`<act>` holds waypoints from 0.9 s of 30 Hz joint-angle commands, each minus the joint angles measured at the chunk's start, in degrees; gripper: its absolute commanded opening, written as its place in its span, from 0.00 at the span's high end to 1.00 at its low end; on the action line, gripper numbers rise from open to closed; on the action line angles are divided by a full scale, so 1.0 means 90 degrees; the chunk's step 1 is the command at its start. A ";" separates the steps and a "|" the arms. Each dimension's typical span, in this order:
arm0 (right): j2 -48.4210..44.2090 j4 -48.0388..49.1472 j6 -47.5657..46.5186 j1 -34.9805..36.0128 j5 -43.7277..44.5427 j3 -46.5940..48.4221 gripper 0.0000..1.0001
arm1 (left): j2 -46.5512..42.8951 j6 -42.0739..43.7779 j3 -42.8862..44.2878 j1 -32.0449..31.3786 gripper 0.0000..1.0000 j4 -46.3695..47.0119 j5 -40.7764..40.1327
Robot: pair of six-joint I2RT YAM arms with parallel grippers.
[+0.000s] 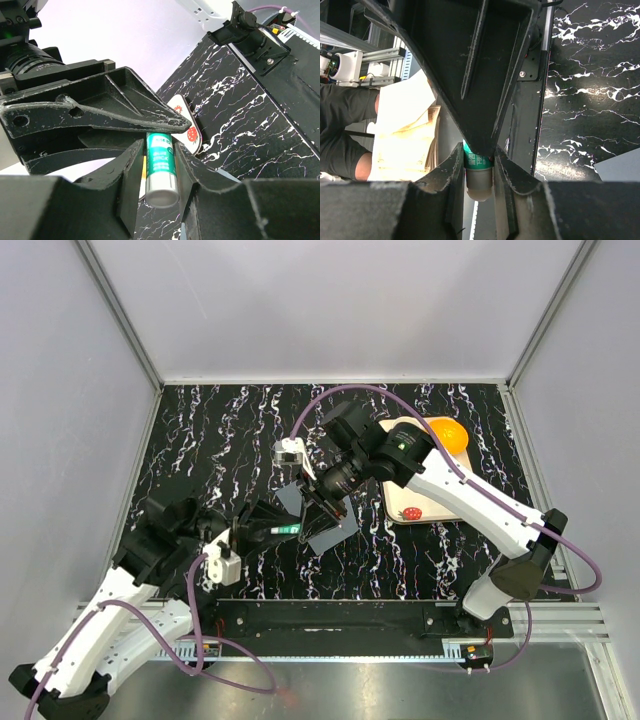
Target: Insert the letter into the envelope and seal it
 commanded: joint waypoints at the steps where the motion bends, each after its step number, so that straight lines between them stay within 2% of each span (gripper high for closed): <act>1: -0.0047 0.0292 0.0138 -0.0021 -0.0271 0.0029 1.00 | 0.0079 0.0004 -0.0066 -0.0111 0.64 0.0474 0.0165; 4: -0.0038 0.0331 0.0148 -0.0011 -0.0310 0.0029 1.00 | 0.0147 -0.0064 -0.0066 -0.0189 0.64 0.0553 0.0106; 8: -0.0028 0.0331 0.0158 -0.0011 -0.0310 0.0020 1.00 | 0.0177 -0.0093 -0.0075 -0.0287 0.70 0.0601 0.0018; 11: -0.0028 0.0370 0.0197 -0.0021 -0.0291 0.0000 1.00 | 0.0177 -0.0365 -0.0066 -0.0335 0.84 0.0640 -0.0021; 12: -0.0018 0.0370 0.0197 -0.0011 -0.0291 0.0000 1.00 | 0.0167 -0.0444 -0.0066 -0.0345 0.95 0.0650 -0.0031; 13: -0.0037 0.0370 0.0226 -0.0011 -0.0291 0.0000 0.88 | 0.0147 -0.0522 -0.0075 -0.0355 0.98 0.0660 -0.0060; 14: -0.0047 0.0370 0.0226 -0.0011 -0.0262 0.0000 0.80 | 0.0128 -0.0755 -0.0095 -0.0355 1.00 0.0708 -0.0167; 16: -0.0086 0.0370 0.0256 -0.0050 -0.0164 0.0029 0.60 | 0.0050 -0.1126 -0.0173 -0.0355 1.00 0.0835 -0.0391; 17: -0.0106 0.0370 0.0343 -0.0108 -0.0096 0.0058 0.47 | 0.0011 -0.1651 -0.0202 -0.0355 1.00 0.0981 -0.0711; 19: -0.0155 0.0360 0.0460 -0.0459 -0.0076 0.0098 0.35 | -0.0097 -0.2422 -0.0290 -0.0355 1.00 0.1060 -0.1335; 20: -0.0145 0.0360 0.0577 -0.0653 -0.0057 0.0117 0.26 | -0.0107 -0.2534 -0.0300 -0.0355 1.00 0.0935 -0.1542; 24: -0.0038 0.0049 0.0539 -0.1659 0.0216 0.0156 0.12 | 0.0019 -0.3071 -0.0271 -0.0345 1.00 0.0427 -0.2665; 25: 0.0020 -0.0010 0.0481 -0.2106 0.0439 0.0127 0.12 | 0.0078 -0.3062 -0.0251 -0.0345 1.00 0.0261 -0.2900; 27: 0.0283 -0.0098 0.0422 -0.2480 0.0675 0.0049 0.12 | 0.0254 -0.3023 -0.0319 -0.0336 1.00 -0.0188 -0.3057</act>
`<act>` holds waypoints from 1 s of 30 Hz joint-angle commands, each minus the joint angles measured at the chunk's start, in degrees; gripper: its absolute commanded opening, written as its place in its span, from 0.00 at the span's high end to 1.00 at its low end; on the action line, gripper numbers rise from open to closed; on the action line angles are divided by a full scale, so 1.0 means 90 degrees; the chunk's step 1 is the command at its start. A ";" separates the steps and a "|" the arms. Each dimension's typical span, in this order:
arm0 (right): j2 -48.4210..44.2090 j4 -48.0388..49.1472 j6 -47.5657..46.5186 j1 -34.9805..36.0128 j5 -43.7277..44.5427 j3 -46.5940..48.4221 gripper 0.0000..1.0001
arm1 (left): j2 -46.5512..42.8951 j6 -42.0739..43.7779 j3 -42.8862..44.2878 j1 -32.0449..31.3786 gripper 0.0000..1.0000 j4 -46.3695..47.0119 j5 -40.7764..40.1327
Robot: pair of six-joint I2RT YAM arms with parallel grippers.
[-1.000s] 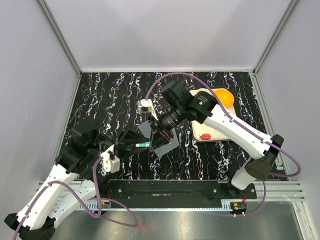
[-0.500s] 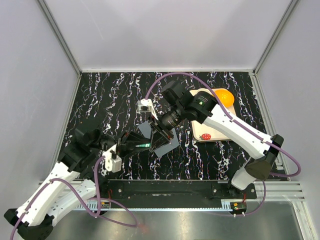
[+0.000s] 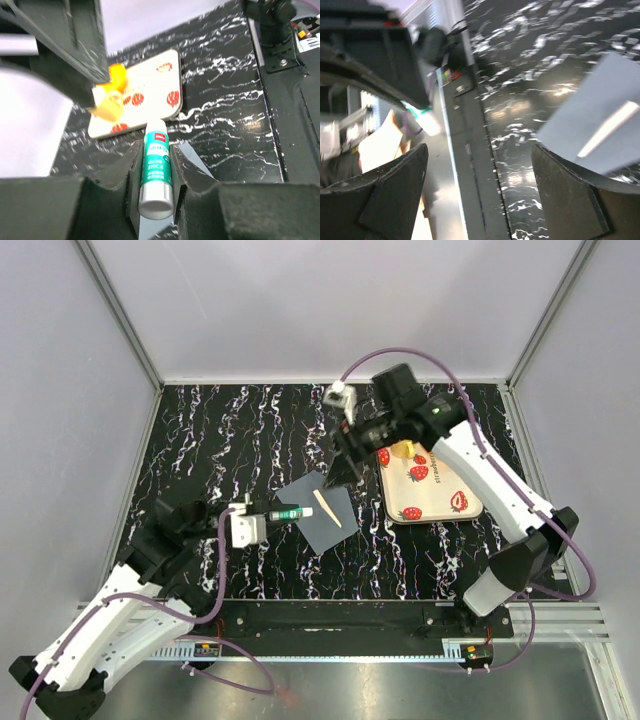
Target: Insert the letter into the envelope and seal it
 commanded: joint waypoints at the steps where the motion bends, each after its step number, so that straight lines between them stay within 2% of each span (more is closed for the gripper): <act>1: 0.0343 -0.0235 -0.0134 -0.1040 0.0929 -0.0016 0.12 | 0.0301 -0.0601 -0.0081 -0.0003 1.00 -0.0621 -0.1243; 4: 0.0723 -0.0138 -0.0281 -0.1257 0.1798 -0.0182 0.13 | 0.0515 -0.0495 -0.0325 -0.0003 1.00 -0.0778 -0.1507; 7: 0.1065 0.0184 -0.0204 -0.1316 0.2522 -0.0388 0.15 | 0.0672 -0.0601 -0.0550 -0.0003 1.00 -0.0409 -0.1723; 14: 0.1894 0.1053 0.0129 -0.1375 0.2837 -0.0915 0.18 | 0.1832 -0.0720 -0.0307 0.0007 1.00 -0.0378 -0.1939; 18: 0.2111 0.1415 0.0265 -0.1424 0.2711 -0.1256 0.20 | 0.1991 -0.0895 -0.0413 0.0026 1.00 0.0090 -0.1987; 22: 0.1994 0.2224 0.0528 -0.1423 0.2272 -0.2279 0.28 | 0.2088 -0.1011 -0.0560 0.0046 1.00 0.0471 -0.2182; 30: 0.2374 0.2958 0.0656 -0.1443 0.1764 -0.2897 0.37 | 0.2225 -0.1236 -0.0726 0.0075 1.00 0.0501 -0.1997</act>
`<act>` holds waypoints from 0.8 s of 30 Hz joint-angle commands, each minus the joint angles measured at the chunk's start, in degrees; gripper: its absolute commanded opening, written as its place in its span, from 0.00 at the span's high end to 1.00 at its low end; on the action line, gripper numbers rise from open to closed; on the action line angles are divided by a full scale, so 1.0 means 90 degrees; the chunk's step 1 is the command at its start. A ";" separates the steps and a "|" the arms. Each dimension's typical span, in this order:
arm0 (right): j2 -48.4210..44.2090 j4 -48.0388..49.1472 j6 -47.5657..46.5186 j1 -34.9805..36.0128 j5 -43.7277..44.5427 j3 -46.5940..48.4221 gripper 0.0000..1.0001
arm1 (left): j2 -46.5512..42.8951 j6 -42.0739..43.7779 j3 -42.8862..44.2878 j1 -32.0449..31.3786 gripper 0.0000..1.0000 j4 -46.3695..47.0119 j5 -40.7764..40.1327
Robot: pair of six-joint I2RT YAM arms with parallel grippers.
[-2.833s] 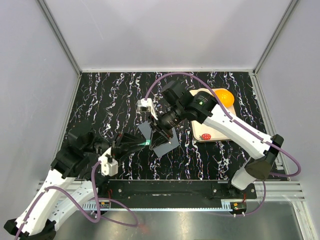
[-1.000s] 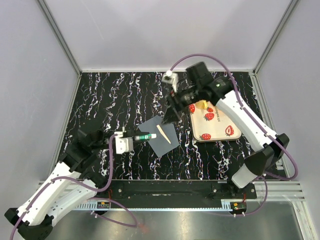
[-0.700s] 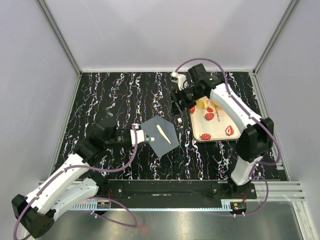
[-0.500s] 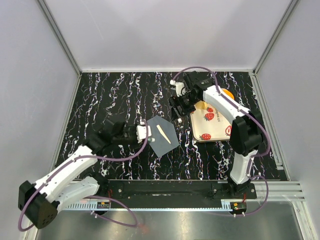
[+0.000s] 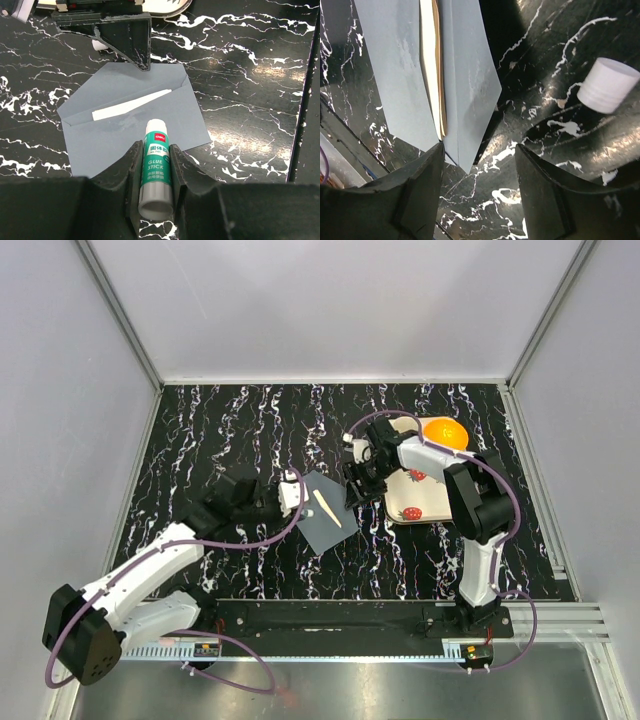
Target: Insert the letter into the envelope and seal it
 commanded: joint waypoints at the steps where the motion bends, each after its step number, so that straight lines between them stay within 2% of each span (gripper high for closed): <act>1: 0.0126 0.0685 0.0168 -0.0049 -0.0558 -0.0076 0.38 | -0.0065 -0.0243 -0.0151 0.0029 1.00 0.0350 -0.0066; 10: 0.0311 0.1212 0.0587 -0.0049 -0.0862 -0.0407 0.52 | 0.0237 0.0420 -0.0395 0.0039 1.00 0.0340 -0.0515; 17: 0.0321 0.1369 0.0715 -0.0039 -0.0764 -0.0545 0.60 | 0.0959 0.0440 -0.0054 0.0029 1.00 0.0272 -0.0857; 24: 0.0312 0.1388 0.0695 -0.0030 -0.0500 -0.0574 0.95 | 0.1594 0.0606 0.0269 -0.0039 1.00 0.0350 -0.1003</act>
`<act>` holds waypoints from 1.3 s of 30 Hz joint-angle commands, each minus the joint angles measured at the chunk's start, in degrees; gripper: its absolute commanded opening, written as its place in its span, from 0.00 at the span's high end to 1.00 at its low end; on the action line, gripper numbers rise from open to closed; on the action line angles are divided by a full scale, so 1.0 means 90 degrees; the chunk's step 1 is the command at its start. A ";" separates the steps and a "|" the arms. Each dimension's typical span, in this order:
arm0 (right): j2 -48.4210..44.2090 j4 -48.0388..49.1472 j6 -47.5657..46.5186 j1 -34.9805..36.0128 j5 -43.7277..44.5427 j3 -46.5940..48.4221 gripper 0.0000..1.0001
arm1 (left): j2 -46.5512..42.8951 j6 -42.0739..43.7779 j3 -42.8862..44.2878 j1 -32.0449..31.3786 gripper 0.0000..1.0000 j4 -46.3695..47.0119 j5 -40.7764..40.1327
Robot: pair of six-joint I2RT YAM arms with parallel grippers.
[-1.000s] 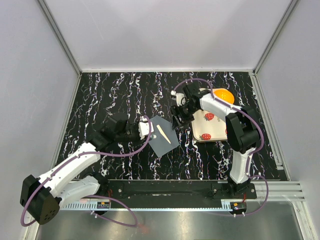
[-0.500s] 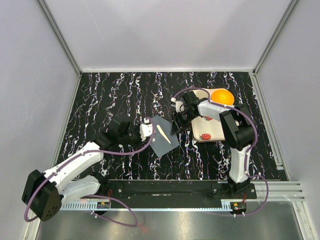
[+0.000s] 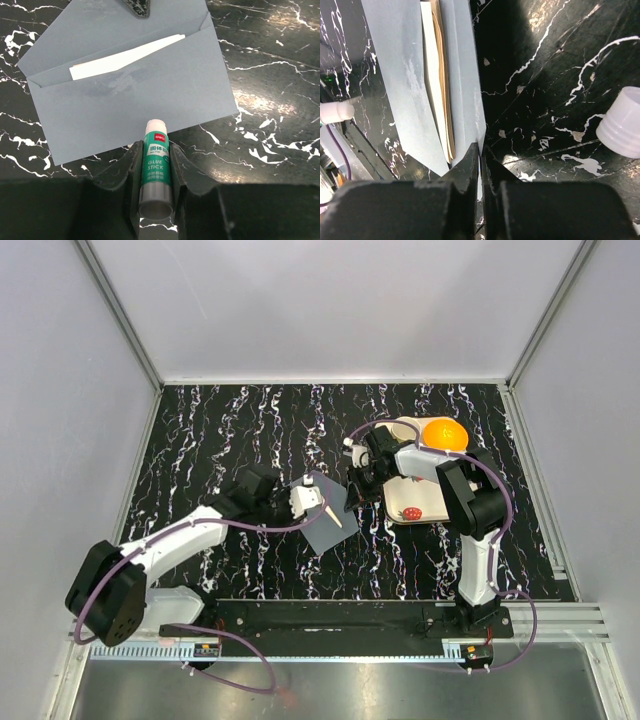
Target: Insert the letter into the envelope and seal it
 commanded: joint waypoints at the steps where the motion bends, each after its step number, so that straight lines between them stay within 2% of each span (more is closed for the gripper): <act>1: -0.0082 0.0203 -0.0026 -0.0027 0.0134 -0.0086 1.00 | 0.0312 0.0186 0.0439 -0.0054 1.00 0.0415 -0.0326; 13: -0.0170 0.0213 -0.0133 0.0090 0.0133 -0.0125 1.00 | 0.1689 -0.0204 0.1288 -0.0220 1.00 0.0680 -0.0805; 24: -0.0190 0.0213 -0.0153 0.0090 0.0016 -0.0135 1.00 | 0.2519 -0.0224 0.1757 -0.0259 1.00 0.0642 -0.1498; 29: -0.0180 0.0204 -0.0085 0.0090 -0.0033 -0.0115 1.00 | 0.2608 0.0029 0.1836 -0.0454 1.00 0.0368 -0.1372; 34: -0.0131 0.0184 -0.0065 0.0090 -0.0111 -0.0057 1.00 | 0.2462 0.0040 0.1670 -0.1020 1.00 0.0163 -0.1313; 39: -0.0092 0.0145 -0.0075 0.0090 -0.0150 -0.0027 1.00 | 0.2598 0.0039 0.1796 -0.0914 1.00 0.0007 -0.1547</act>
